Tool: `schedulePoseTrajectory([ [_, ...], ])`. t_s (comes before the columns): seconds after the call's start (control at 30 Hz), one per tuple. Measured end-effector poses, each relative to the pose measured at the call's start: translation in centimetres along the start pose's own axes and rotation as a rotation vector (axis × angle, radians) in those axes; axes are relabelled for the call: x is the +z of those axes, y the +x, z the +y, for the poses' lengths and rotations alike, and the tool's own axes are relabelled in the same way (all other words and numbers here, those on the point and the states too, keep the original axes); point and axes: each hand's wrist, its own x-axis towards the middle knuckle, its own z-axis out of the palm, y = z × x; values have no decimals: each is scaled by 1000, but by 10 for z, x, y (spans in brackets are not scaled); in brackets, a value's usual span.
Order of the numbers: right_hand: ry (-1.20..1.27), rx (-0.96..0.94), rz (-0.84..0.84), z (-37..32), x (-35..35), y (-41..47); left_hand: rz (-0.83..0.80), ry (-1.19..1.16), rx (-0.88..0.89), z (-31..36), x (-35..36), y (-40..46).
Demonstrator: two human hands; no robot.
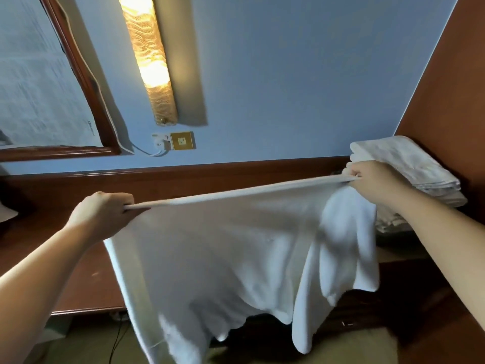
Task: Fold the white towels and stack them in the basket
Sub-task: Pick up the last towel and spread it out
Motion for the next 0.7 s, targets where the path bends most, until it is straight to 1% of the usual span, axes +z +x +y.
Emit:
schedulePoseTrajectory([
  [0.07,69,56,83,0,-11,-1,-13,-52,-90,-18,0,-4],
  [0.13,71,101,138,-2,-17,-1,9,-129,-134,-31,2,-4],
  [0.23,141,120,156,2,-19,0,68,-286,-233,-43,2,-6],
  [0.33,236,139,160,-1,-24,-7,76,-346,-275,-51,4,-10],
  [0.4,251,173,141,1,-23,-11,94,-382,-300,-51,3,-11],
  [0.53,159,238,111,20,-16,-17,221,-390,-375,-51,-8,-3],
  [0.63,22,204,127,40,-9,-21,281,-400,-430,-87,-7,16],
  [0.7,18,238,139,55,-4,-25,299,-400,-452,-91,-17,24],
])
